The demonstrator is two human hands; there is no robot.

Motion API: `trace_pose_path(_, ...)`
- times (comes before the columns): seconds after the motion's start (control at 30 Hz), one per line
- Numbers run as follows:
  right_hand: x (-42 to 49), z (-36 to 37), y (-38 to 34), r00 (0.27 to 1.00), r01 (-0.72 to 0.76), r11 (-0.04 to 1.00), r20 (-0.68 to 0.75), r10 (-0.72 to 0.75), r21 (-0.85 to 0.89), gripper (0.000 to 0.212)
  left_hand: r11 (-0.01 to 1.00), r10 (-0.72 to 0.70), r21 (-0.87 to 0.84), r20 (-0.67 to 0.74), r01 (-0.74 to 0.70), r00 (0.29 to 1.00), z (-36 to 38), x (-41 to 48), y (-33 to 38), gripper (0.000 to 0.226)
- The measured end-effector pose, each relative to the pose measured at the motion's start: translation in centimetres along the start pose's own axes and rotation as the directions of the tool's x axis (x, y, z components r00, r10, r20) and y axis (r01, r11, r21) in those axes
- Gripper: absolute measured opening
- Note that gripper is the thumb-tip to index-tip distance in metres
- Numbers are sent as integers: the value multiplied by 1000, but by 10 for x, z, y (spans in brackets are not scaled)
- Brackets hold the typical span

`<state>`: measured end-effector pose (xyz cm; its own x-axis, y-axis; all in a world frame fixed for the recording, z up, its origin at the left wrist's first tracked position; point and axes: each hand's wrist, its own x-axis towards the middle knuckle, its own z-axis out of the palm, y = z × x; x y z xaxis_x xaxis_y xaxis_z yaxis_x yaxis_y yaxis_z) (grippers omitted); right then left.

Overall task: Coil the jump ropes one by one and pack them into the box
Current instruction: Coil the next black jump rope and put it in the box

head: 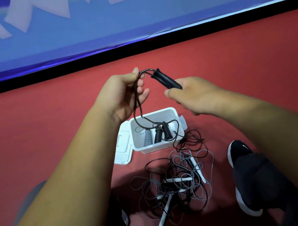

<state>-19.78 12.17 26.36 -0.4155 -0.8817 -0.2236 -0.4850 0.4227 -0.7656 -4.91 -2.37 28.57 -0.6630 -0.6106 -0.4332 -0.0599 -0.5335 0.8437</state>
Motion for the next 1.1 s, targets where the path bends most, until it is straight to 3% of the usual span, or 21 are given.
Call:
trace_pose_path(0.13, -3, -6, -1, 999, 47, 978, -3, -49, -204, 33, 983, -24, 180, -3, 24, 1000, -7, 0, 4, 22)
trace_pose_path(0.27, -6, -10, 1, 999, 54, 956, 23, -49, -287, 34, 902, 56, 419, 119, -102, 991, -19, -6, 10, 19)
trace_pose_path(0.33, -8, -12, 1, 999, 40, 961, 44, -29, -273, 36, 825, 117, 527, 200, -207, 973, -24, -10, 12, 26)
trace_pose_path(0.43, -9, -12, 3, 991, 12, 978, 130, 16, -210, 38, 661, 215, 686, 215, -304, 953, -23, -14, 10, 14)
trace_pose_path(0.53, -8, -8, 2, 980, -19, 996, 194, 36, -89, 37, 694, 306, 661, 88, -285, 948, -21, -10, 4, 6)
trace_pose_path(0.77, -5, -2, -13, 982, -37, 998, 183, 45, -48, 42, 809, 365, 529, -109, -257, 924, -22, -2, -4, 6)
trace_pose_path(0.87, -1, 6, -10, 988, -48, 996, 146, 58, -75, 53, 890, 275, 396, -73, -225, 959, -22, 0, -4, 16)
trace_pose_path(0.97, 0, 14, -2, 991, -76, 996, 111, 81, -54, 59, 973, 100, 210, 2, -98, 995, -21, 1, -2, 29)
trace_pose_path(1.1, -1, 15, 1, 993, -105, 994, 59, 107, -39, 60, 981, -7, 196, 65, -6, 998, -24, 2, -4, 30)
